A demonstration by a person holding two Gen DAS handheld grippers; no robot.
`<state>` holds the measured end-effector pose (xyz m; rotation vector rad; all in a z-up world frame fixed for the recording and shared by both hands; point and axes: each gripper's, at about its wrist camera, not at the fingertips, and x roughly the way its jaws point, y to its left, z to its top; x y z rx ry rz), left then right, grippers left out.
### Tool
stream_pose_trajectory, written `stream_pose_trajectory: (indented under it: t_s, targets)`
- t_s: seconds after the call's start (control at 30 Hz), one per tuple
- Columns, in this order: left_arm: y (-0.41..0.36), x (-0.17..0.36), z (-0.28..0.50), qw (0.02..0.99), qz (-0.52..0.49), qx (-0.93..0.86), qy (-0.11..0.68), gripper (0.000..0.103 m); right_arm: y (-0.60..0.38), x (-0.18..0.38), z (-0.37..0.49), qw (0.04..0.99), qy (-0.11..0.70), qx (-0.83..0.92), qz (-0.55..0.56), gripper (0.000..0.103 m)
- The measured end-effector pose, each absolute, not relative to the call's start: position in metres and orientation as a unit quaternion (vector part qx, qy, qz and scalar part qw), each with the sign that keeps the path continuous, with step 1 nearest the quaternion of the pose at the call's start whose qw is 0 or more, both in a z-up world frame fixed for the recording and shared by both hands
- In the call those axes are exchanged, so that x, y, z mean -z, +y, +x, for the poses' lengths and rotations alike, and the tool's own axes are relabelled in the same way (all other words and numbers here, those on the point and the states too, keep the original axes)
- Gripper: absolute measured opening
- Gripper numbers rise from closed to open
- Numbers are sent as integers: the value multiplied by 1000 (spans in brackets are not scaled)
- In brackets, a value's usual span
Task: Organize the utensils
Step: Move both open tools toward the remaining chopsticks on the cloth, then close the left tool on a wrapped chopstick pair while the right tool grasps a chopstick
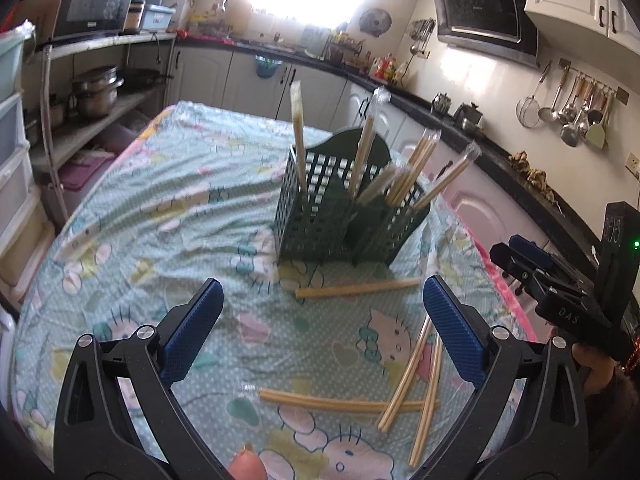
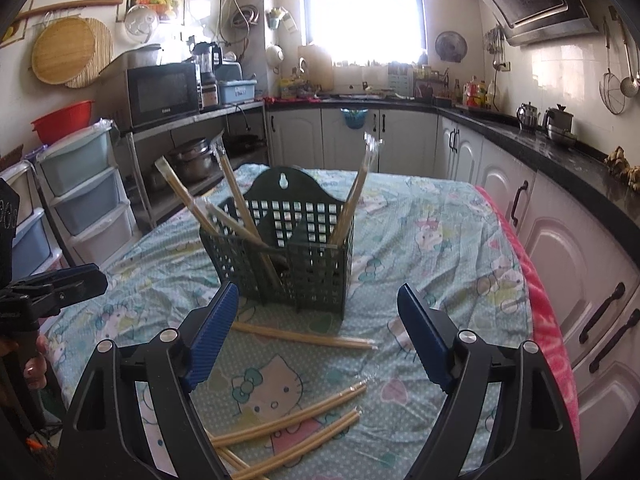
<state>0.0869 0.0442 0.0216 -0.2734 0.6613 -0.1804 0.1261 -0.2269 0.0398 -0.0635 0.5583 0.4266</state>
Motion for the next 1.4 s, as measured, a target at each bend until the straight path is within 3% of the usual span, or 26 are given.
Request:
stream_pose_trajectory:
  t_s: [0.9, 1.13, 1.4]
  targets:
    - [40, 52, 73, 886, -154, 78, 431, 92, -239, -4, 138, 926, 329, -183, -25, 79]
    - [47, 78, 78, 855, -196, 83, 473, 74, -243, 9, 144, 921, 350, -173, -23, 79]
    - [51, 85, 86, 853, -214, 76, 470, 71, -244, 20, 151, 916, 363, -170, -22, 79]
